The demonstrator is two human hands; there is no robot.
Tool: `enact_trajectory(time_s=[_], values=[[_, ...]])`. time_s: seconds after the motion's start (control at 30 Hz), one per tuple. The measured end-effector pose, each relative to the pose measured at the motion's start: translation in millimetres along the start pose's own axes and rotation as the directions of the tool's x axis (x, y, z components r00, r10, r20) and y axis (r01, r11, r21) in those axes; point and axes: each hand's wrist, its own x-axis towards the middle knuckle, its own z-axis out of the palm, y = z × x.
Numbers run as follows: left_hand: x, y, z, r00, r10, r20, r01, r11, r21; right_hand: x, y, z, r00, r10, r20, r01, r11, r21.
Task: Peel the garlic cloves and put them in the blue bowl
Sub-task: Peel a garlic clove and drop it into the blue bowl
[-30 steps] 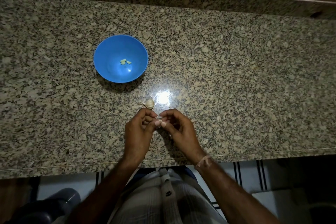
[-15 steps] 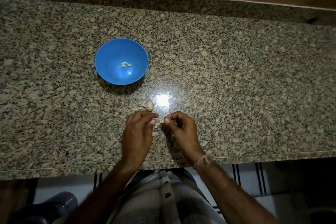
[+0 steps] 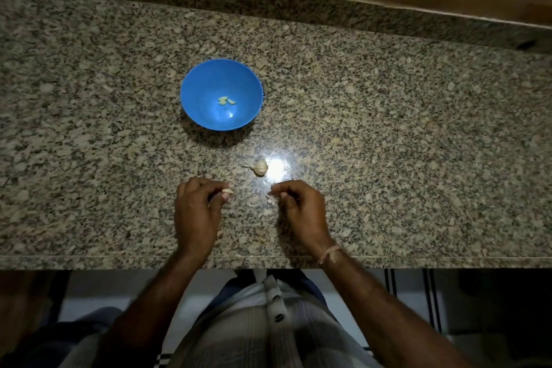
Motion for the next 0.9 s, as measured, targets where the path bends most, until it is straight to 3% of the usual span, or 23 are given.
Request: enact_trajectory(time_s=[0.13,0.23,0.33,0.5,0.77,0.9], values=[[-20.2,14.0,0.4,0.997,0.078,-0.003,-0.078,0.996,-0.047,-4.7,6.9,-18.7,0.999,-0.036,-0.039,0.036,0.999,0.004],[-38.4,34.1,17.4,0.976,0.16,0.148,-0.139,0.98,-0.143,-4.7,10.3,-31.2,0.992,-0.125,-0.029,0.122,0.988,-0.097],[-33.5,47.1,42.5,0.941,0.238,0.241,-0.224,0.971,-0.082,-1.8,16.7,-38.2,0.989,-0.148,0.015,0.148,0.97,-0.194],[-18.9,58.1,64.2,0.953,0.25,0.174,-0.249,0.968,-0.026,1.5,22.2,-43.6,0.99,-0.133,0.049,0.14,0.969,-0.202],[-42.8,62.4,47.3,0.995,-0.09,-0.045,0.07,0.941,-0.33,27.8,20.1,-30.3,0.93,-0.293,0.223,0.355,0.876,-0.328],[-55.9,60.3,35.4,0.95,-0.287,-0.12,0.222,0.895,-0.387,24.7,17.4,-12.3,0.862,-0.36,0.355,0.444,0.876,-0.19]])
